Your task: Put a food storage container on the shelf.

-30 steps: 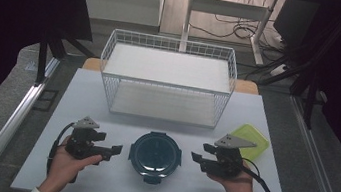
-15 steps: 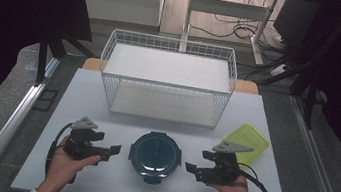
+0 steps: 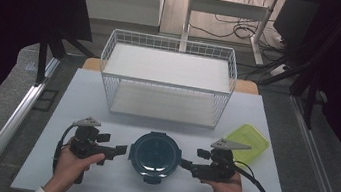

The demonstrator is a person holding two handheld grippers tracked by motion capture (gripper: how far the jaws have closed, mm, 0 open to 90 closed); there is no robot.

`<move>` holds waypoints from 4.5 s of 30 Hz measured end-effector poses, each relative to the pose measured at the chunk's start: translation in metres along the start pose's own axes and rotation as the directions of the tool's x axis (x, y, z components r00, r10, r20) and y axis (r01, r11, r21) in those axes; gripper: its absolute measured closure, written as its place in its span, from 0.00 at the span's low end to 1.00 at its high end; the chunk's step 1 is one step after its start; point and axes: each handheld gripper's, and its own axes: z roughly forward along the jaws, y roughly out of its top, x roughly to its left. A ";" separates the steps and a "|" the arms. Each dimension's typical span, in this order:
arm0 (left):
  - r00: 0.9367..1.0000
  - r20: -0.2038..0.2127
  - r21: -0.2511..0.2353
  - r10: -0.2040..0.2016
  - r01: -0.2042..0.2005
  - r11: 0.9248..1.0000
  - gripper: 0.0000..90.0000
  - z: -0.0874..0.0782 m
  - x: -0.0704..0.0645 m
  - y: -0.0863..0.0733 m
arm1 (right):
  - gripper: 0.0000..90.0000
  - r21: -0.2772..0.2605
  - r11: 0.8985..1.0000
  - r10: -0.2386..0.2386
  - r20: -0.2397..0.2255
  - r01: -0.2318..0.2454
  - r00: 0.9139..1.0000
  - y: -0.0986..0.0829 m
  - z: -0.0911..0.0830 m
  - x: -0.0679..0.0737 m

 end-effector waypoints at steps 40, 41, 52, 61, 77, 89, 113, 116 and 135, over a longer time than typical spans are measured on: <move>0.952 0.212 0.179 -0.220 0.183 0.967 0.17 0.071 0.005 -0.012 | 0.14 0.171 0.942 0.310 -0.112 -0.289 0.944 -0.012 0.065 -0.013; 0.952 0.212 0.179 -0.220 0.183 0.967 0.19 0.071 0.005 -0.012 | 0.14 0.171 0.942 0.310 -0.112 -0.289 0.944 -0.012 0.065 -0.013; 0.922 0.231 0.201 -0.311 0.267 0.942 0.29 0.071 0.007 -0.015 | 0.28 0.230 0.896 0.419 -0.156 -0.379 0.894 -0.013 0.069 -0.016; 0.934 0.220 0.172 -0.281 0.247 0.954 0.35 0.062 0.001 -0.017 | 0.37 0.195 0.898 0.423 -0.139 -0.394 0.895 -0.011 0.060 -0.010; 0.963 0.181 0.113 -0.201 0.182 0.977 0.40 0.052 -0.014 -0.013 | 0.42 0.140 0.927 0.366 -0.116 -0.349 0.924 -0.009 0.049 -0.001; 0.968 0.186 0.086 -0.170 0.157 0.984 0.41 0.047 -0.018 -0.008 | 0.42 0.111 0.937 0.344 -0.120 -0.332 0.931 -0.005 0.042 0.001; 0.975 0.197 0.031 -0.102 0.098 0.995 0.42 0.036 -0.026 0.015 | 0.42 0.045 0.970 0.242 -0.112 -0.239 0.964 0.019 0.027 0.006; 0.976 0.197 0.022 -0.097 0.095 0.995 0.42 0.034 -0.026 0.021 | 0.42 0.036 0.973 0.228 -0.109 -0.226 0.967 0.025 0.025 0.006; 0.979 0.196 -0.023 -0.049 0.055 0.998 0.42 0.014 -0.032 0.060 | 0.42 -0.024 0.981 0.189 -0.101 -0.193 0.977 0.064 0.009 0.013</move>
